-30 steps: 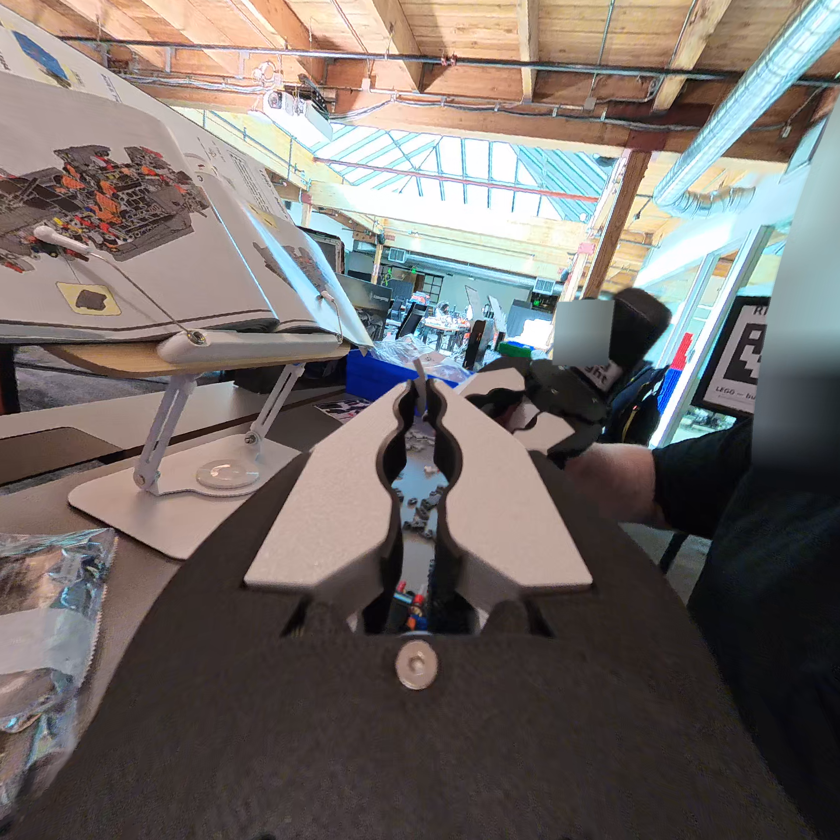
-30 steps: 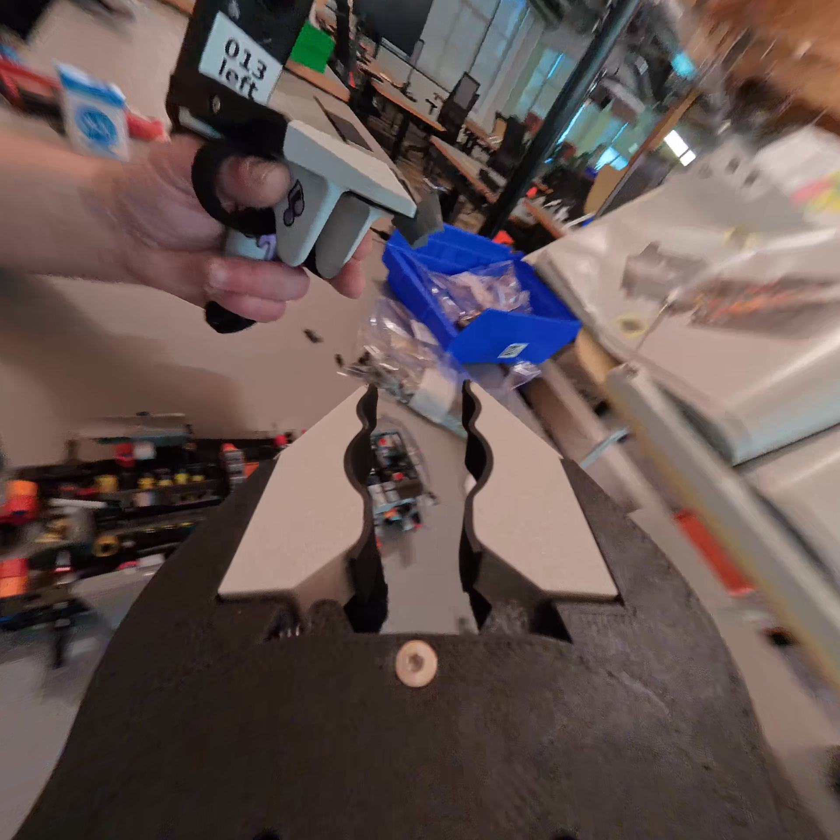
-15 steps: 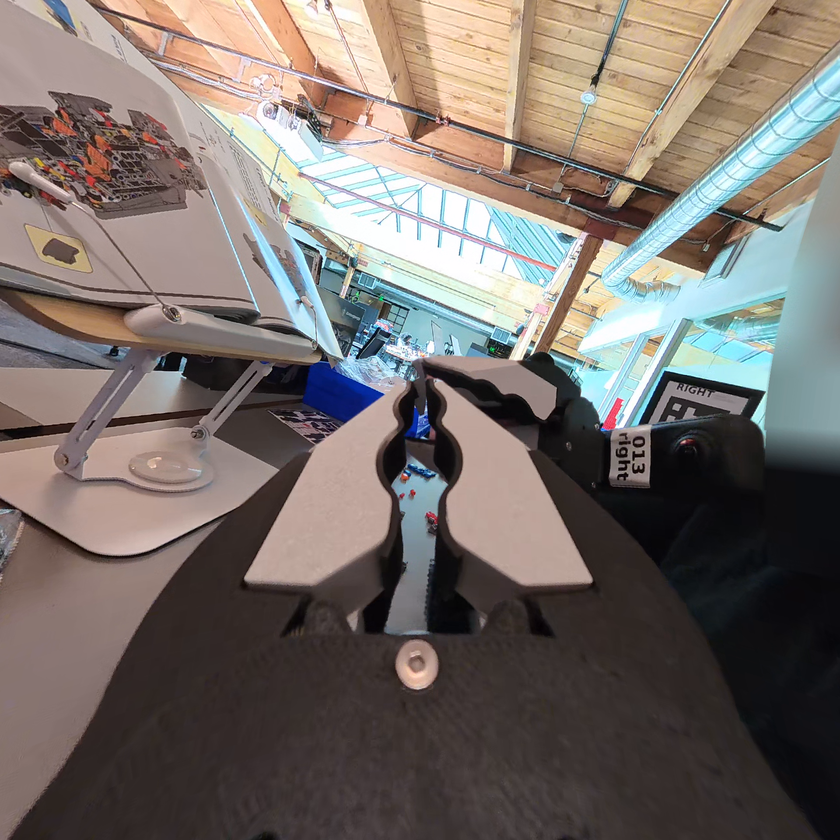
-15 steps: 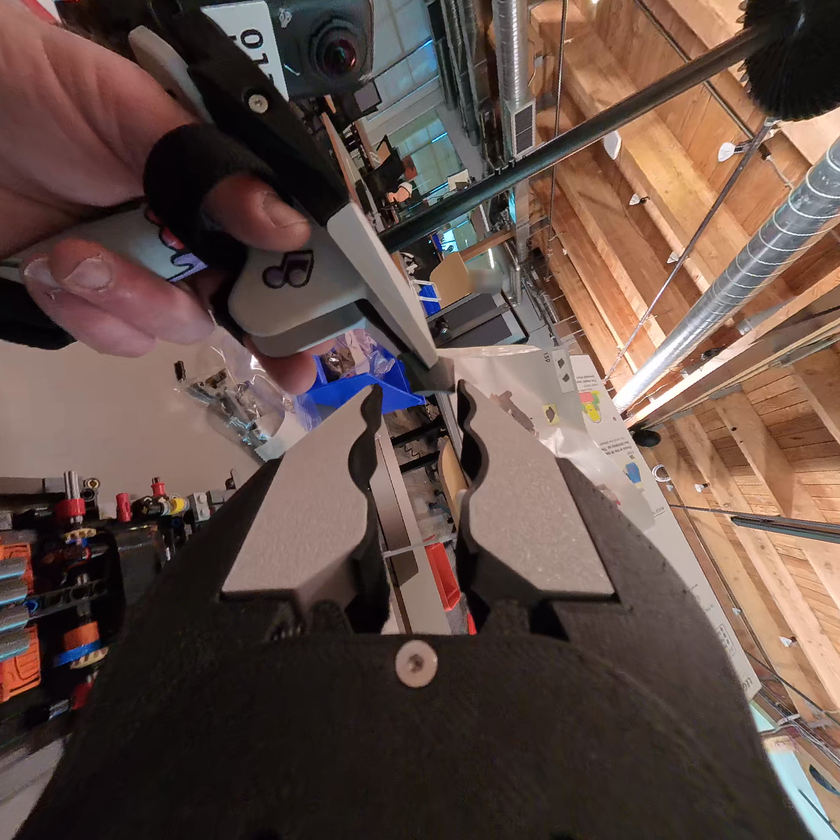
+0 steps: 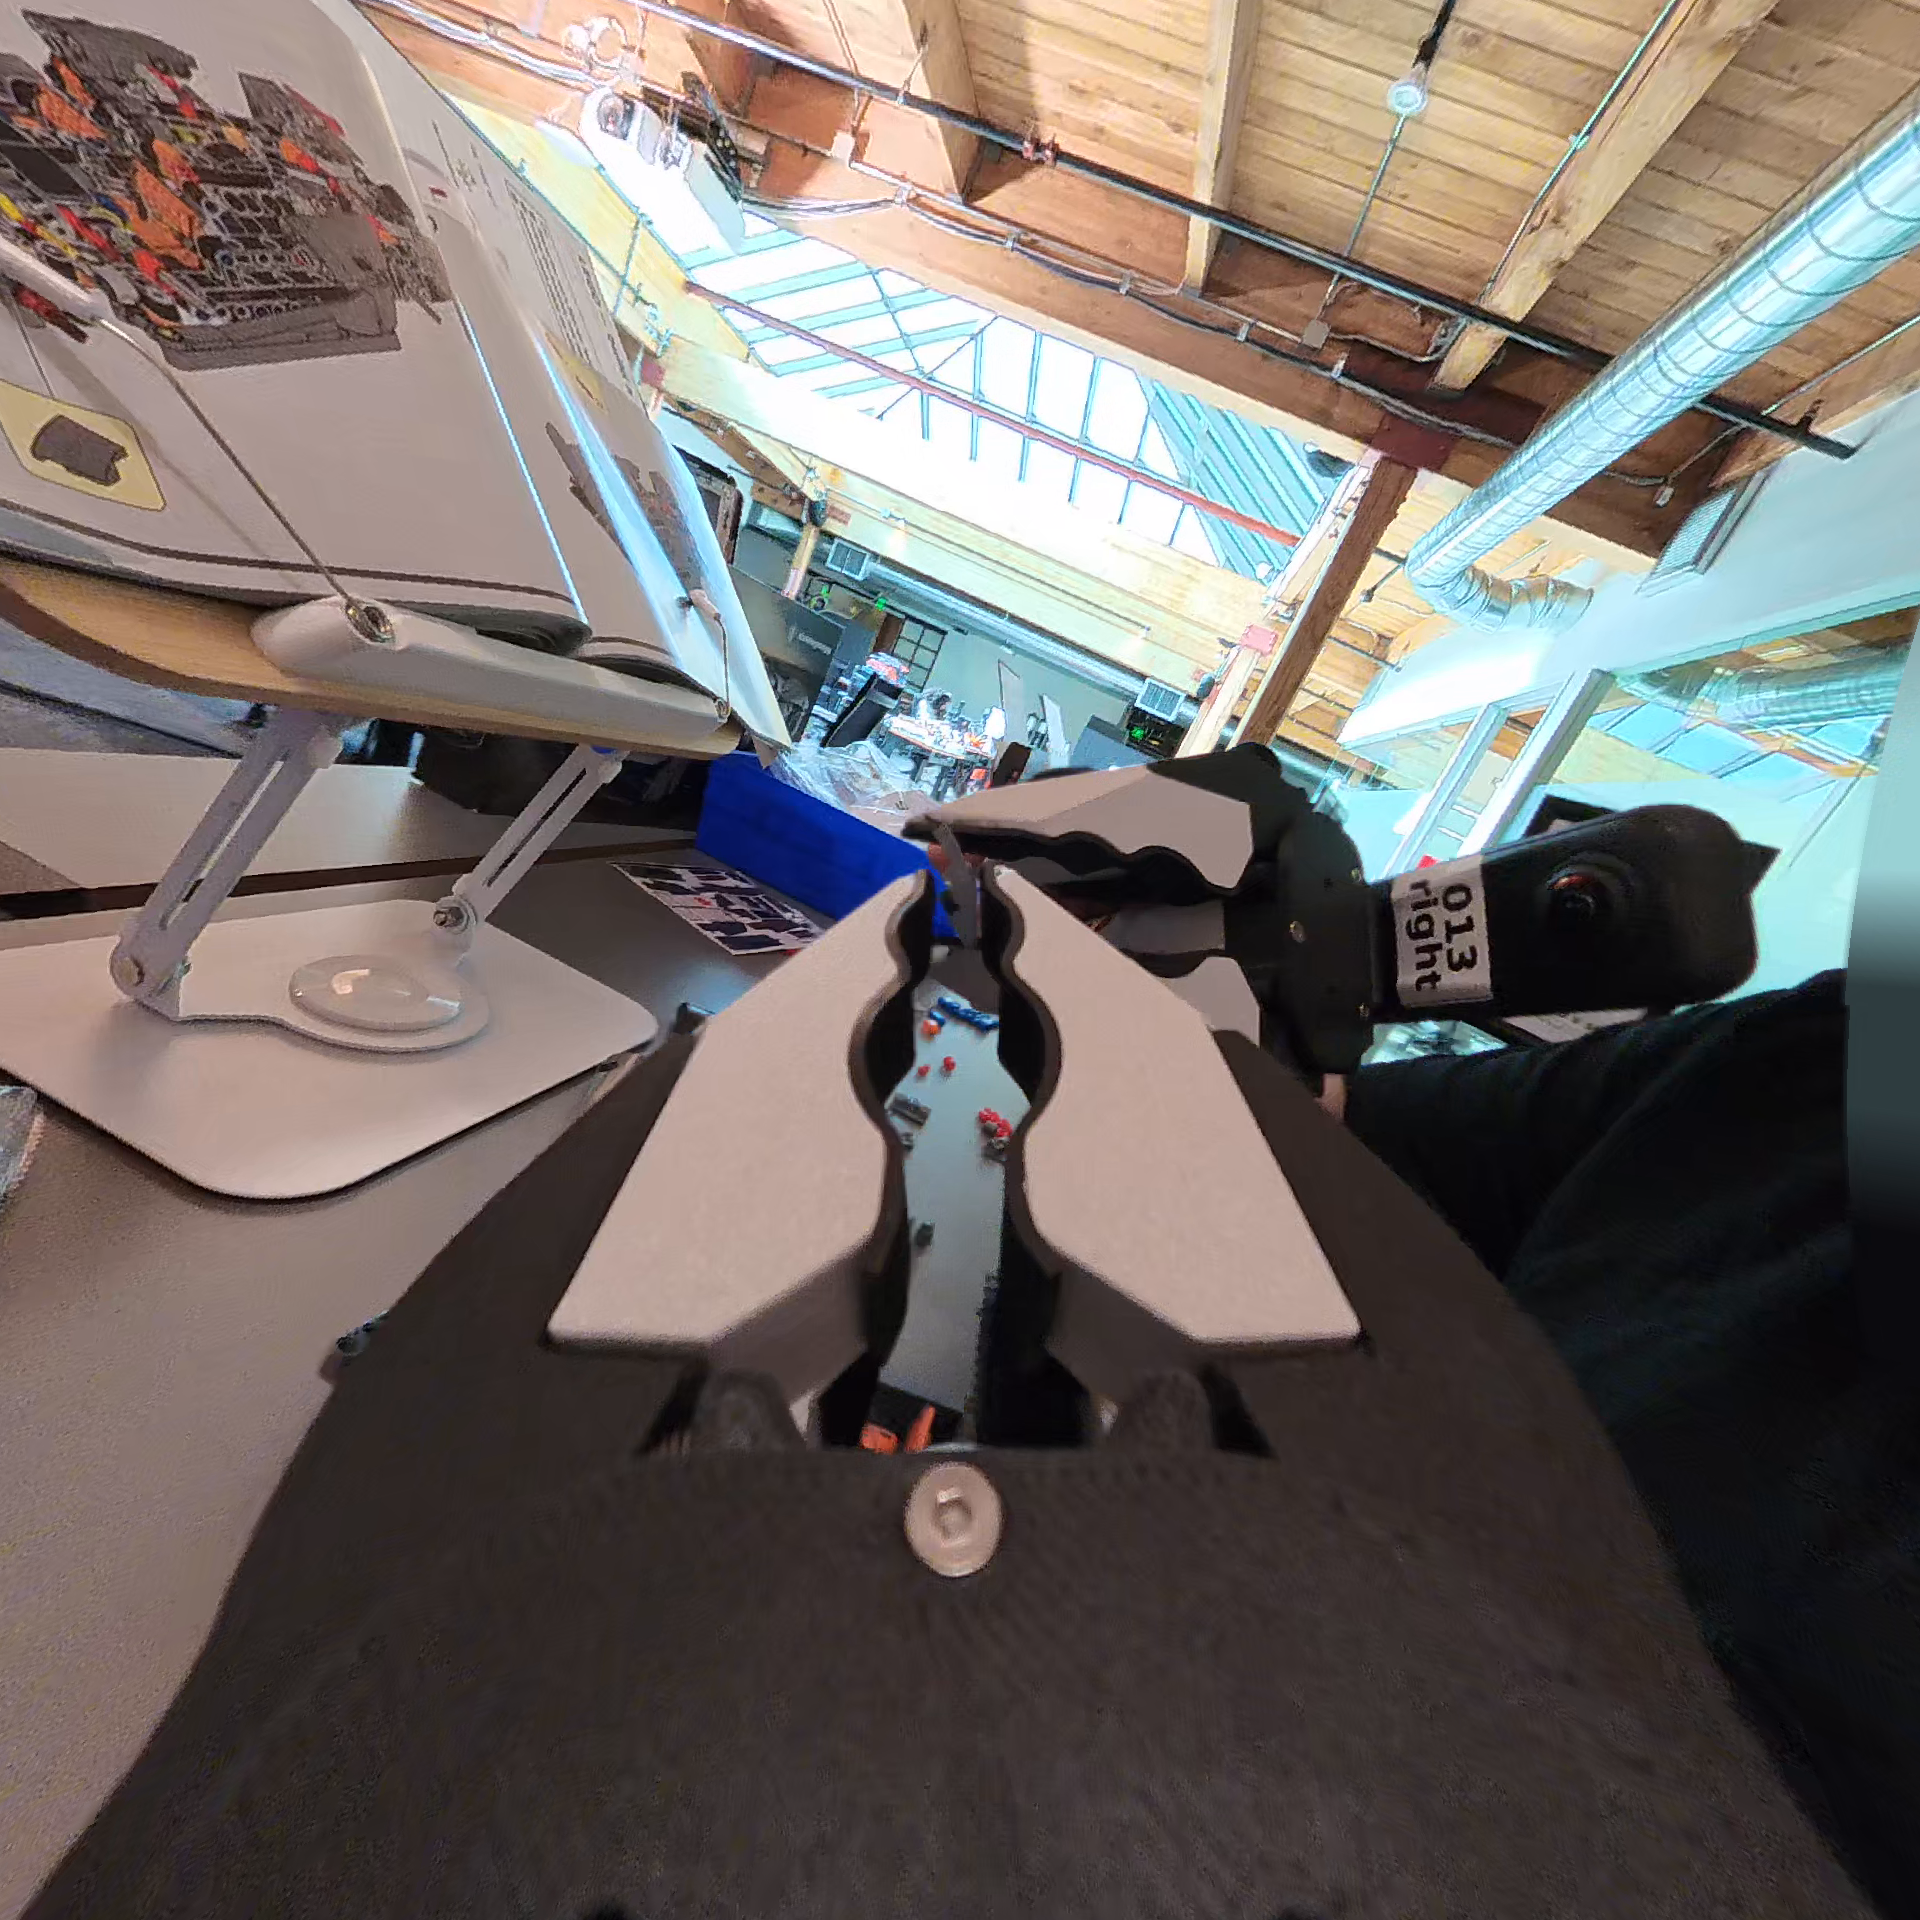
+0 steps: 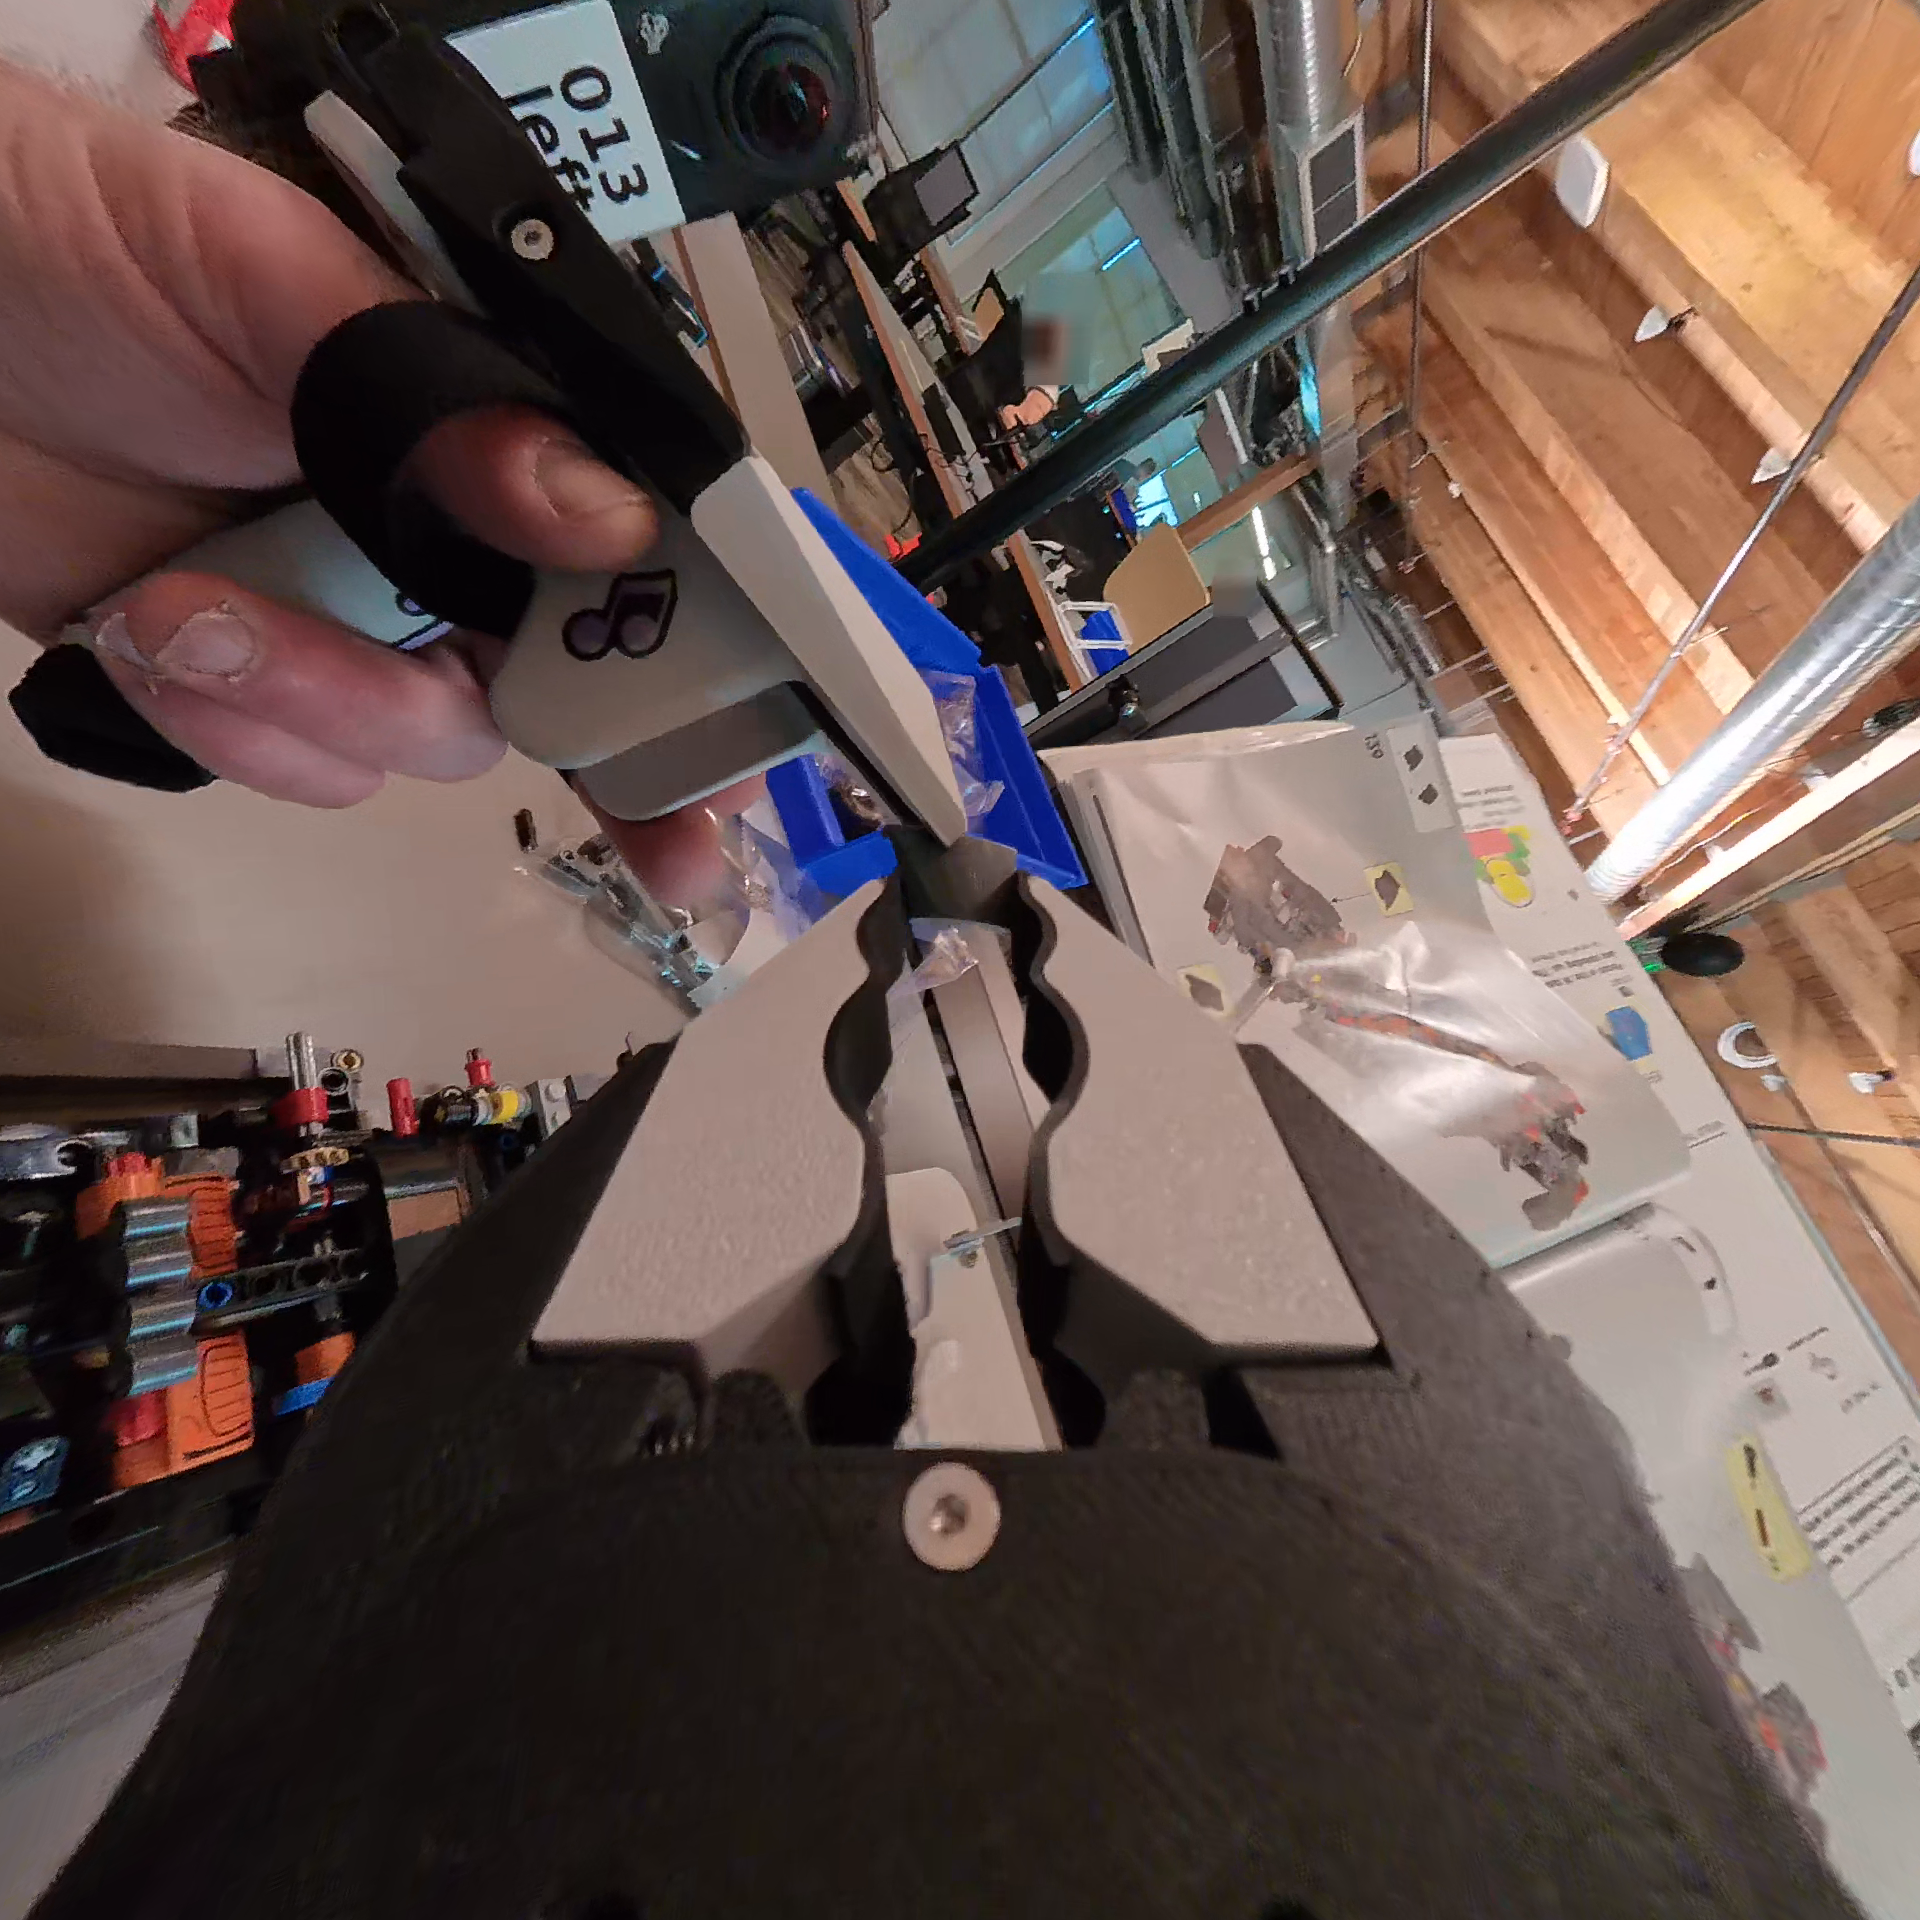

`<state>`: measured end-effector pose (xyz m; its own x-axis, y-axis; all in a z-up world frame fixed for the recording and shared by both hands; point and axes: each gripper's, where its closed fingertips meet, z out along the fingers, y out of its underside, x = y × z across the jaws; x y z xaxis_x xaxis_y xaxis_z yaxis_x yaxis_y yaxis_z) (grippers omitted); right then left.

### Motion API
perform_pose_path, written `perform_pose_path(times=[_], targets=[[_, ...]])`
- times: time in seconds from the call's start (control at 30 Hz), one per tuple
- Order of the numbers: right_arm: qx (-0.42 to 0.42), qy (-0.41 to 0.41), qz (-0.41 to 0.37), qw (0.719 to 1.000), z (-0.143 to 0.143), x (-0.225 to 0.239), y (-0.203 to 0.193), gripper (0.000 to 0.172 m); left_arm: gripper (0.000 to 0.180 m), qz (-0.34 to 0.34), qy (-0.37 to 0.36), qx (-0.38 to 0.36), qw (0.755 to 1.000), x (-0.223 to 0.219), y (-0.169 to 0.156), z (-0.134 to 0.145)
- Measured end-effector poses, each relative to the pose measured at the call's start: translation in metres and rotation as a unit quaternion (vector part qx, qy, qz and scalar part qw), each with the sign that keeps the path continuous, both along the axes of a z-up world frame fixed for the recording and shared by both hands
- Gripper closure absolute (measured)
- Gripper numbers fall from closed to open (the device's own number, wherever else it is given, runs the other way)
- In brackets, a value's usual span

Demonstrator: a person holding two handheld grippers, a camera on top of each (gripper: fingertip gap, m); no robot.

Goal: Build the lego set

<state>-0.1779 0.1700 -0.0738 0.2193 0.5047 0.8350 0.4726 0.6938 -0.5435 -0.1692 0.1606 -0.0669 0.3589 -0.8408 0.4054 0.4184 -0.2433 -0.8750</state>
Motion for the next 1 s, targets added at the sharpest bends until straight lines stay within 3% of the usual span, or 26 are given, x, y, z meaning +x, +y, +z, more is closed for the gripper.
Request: perform_pose_path(times=[0.13, 0.23, 0.3, 0.43, 0.5, 0.53, 0.73, 1.0], targets=[[-0.05, -0.007, 0.004, 0.999, -0.009, 0.009, 0.007, 0.154, 0.164, 0.045, 0.065, 0.026, 0.997, -0.006, 0.006, -0.008], [-0.12, -0.023, 0.016, 0.992, -0.023, 0.014, 0.01, 0.154, 0.163, 0.117, 0.186, 0.111, 0.969, -0.017, 0.007, -0.01], [-0.183, -0.028, 0.032, 0.982, -0.032, 0.016, 0.01, 0.154, 0.165, 0.163, 0.297, 0.208, 0.918, -0.014, 0.002, -0.011], [-0.315, -0.044, 0.073, 0.945, -0.042, 0.019, 0.005, 0.155, 0.166, 0.205, 0.484, 0.394, 0.754, 0.015, -0.012, -0.029], [-0.343, -0.061, 0.084, 0.934, -0.046, 0.021, 0.005, 0.155, 0.166, 0.224, 0.534, 0.453, 0.678, 0.024, -0.013, -0.036], [-0.352, -0.069, 0.085, 0.93, -0.048, 0.022, 0.005, 0.155, 0.166, 0.232, 0.54, 0.469, 0.66, 0.026, -0.014, -0.036], [-0.401, -0.111, 0.106, 0.903, -0.057, 0.025, -0.002, 0.155, 0.169, 0.245, 0.598, 0.498, 0.578, 0.024, -0.004, -0.05], [-0.428, -0.148, 0.118, 0.884, -0.07, 0.024, -0.008, 0.155, 0.18, 0.234, 0.621, 0.516, 0.541, 0.026, -0.005, -0.065]])
